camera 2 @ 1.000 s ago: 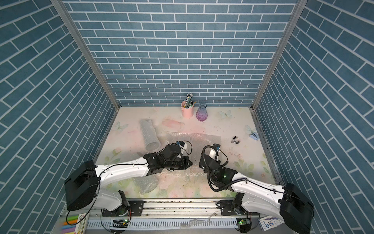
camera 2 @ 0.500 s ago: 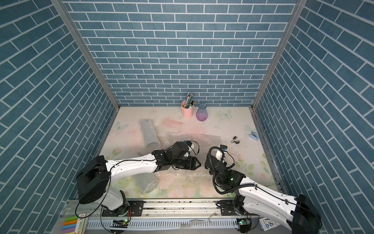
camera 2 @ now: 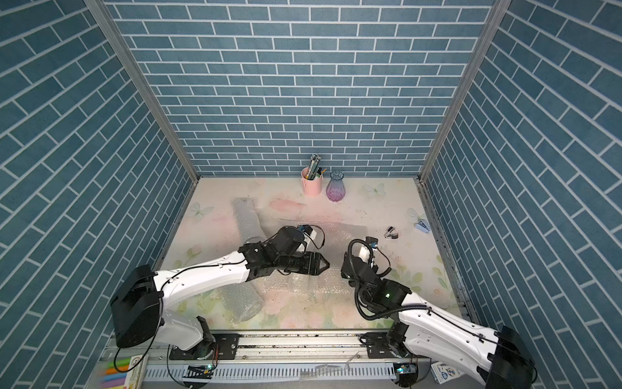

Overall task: Unwrap the vase from the bubble wrap
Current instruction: Unwrap the bubble wrap.

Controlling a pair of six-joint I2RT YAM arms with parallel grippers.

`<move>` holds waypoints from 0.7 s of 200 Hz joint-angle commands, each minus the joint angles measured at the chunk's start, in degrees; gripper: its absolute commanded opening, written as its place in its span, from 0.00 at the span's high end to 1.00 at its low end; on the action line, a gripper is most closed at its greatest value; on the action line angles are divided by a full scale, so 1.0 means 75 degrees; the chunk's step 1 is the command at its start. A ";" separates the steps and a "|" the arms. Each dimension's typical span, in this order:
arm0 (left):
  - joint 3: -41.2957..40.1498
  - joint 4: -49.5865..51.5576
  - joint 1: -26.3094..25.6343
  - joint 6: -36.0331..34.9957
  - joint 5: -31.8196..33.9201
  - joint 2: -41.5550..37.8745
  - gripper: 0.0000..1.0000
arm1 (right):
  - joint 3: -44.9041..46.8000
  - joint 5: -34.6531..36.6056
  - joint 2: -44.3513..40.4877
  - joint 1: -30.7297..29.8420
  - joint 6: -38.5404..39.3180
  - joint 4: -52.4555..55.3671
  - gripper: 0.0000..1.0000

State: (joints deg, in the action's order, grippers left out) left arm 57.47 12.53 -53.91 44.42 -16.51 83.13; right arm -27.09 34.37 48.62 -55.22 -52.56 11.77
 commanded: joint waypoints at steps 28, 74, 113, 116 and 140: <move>-0.0726 0.0937 0.0991 -0.0395 0.0374 -0.1125 0.26 | -0.0725 -0.1333 0.1389 0.0117 0.0614 -0.0767 0.49; -0.0961 0.1656 0.1585 -0.0817 0.0831 -0.1661 0.26 | -0.1582 -0.2789 0.3258 0.0278 0.0800 -0.1136 0.49; -0.0869 0.1777 0.1610 -0.1065 0.1079 -0.1317 0.24 | -0.1767 -0.3178 0.4123 0.0413 0.0551 -0.1480 0.49; -0.0858 0.1769 0.1610 -0.1090 0.1071 -0.1278 0.24 | -0.1768 -0.3187 0.4158 0.0415 0.0550 -0.1492 0.49; -0.0808 0.1594 0.1608 -0.1145 0.1003 -0.0931 0.22 | -0.1817 -0.3392 0.4451 0.0548 0.0519 -0.1590 0.49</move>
State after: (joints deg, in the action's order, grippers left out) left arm 50.87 23.73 -42.13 37.74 -9.87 73.84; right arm -39.18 11.60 80.40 -52.07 -47.99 1.41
